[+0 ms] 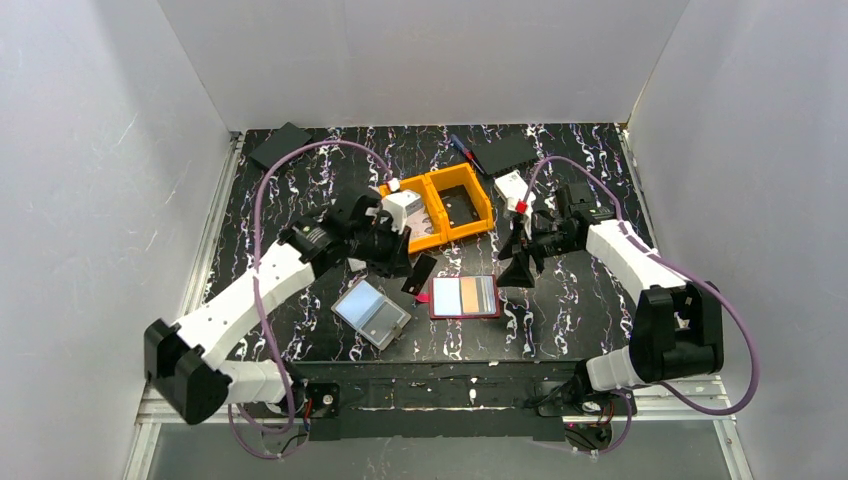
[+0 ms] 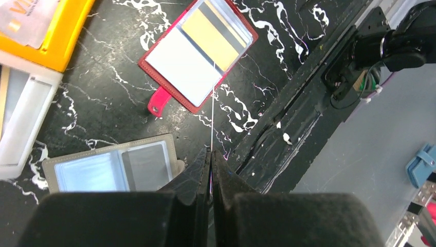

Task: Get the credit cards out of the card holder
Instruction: Place the credit card in the storage box.

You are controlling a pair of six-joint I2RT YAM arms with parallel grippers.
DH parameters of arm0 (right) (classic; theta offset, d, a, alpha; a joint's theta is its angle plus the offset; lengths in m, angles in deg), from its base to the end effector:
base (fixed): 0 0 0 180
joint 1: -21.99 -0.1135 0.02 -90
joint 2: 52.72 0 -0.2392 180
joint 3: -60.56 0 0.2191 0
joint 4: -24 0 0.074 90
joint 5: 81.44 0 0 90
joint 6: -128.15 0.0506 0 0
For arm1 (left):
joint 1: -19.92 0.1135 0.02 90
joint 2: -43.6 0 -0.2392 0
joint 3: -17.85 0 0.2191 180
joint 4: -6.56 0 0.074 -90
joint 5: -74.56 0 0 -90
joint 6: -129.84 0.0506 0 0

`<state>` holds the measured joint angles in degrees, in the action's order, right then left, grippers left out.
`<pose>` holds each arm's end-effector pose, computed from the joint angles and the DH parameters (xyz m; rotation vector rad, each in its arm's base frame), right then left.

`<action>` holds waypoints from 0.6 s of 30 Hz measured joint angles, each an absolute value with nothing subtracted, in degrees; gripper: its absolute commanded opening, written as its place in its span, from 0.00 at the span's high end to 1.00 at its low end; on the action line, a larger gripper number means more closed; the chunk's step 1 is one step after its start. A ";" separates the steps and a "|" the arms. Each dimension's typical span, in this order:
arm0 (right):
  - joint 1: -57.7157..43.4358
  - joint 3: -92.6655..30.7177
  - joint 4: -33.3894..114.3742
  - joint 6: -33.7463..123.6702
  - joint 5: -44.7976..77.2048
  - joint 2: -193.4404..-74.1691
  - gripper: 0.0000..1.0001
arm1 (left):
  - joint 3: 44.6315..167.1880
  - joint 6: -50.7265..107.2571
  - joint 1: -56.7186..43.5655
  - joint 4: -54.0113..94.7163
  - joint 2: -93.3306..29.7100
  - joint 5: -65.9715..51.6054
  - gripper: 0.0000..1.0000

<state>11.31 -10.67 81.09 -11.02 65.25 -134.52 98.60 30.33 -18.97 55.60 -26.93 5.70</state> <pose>0.2280 0.0860 0.2159 -1.3453 1.8513 1.0109 0.1834 -0.1714 0.3019 0.7926 2.2019 -0.8543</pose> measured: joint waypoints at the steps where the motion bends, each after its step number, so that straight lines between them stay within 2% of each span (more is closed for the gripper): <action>1: 11.31 -10.67 81.44 -12.57 65.84 -134.20 0.06 | 99.58 31.13 -18.88 56.41 -28.46 6.45 1.00; 3: 11.20 -11.09 84.17 -18.82 67.59 -133.96 0.02 | 102.10 32.60 -18.82 57.63 -31.91 8.78 1.00; 9: 8.10 -19.57 92.52 -32.77 70.41 -135.77 0.02 | 107.02 35.00 -18.86 58.12 -39.71 15.76 1.00; 14: 2.41 -23.81 92.10 -33.10 71.19 -137.82 0.04 | 108.66 35.40 -19.56 58.31 -43.49 18.01 1.00; 18: -1.52 -22.50 86.18 -26.28 70.56 -137.71 0.09 | 109.75 35.35 -20.94 58.14 -44.72 18.82 1.00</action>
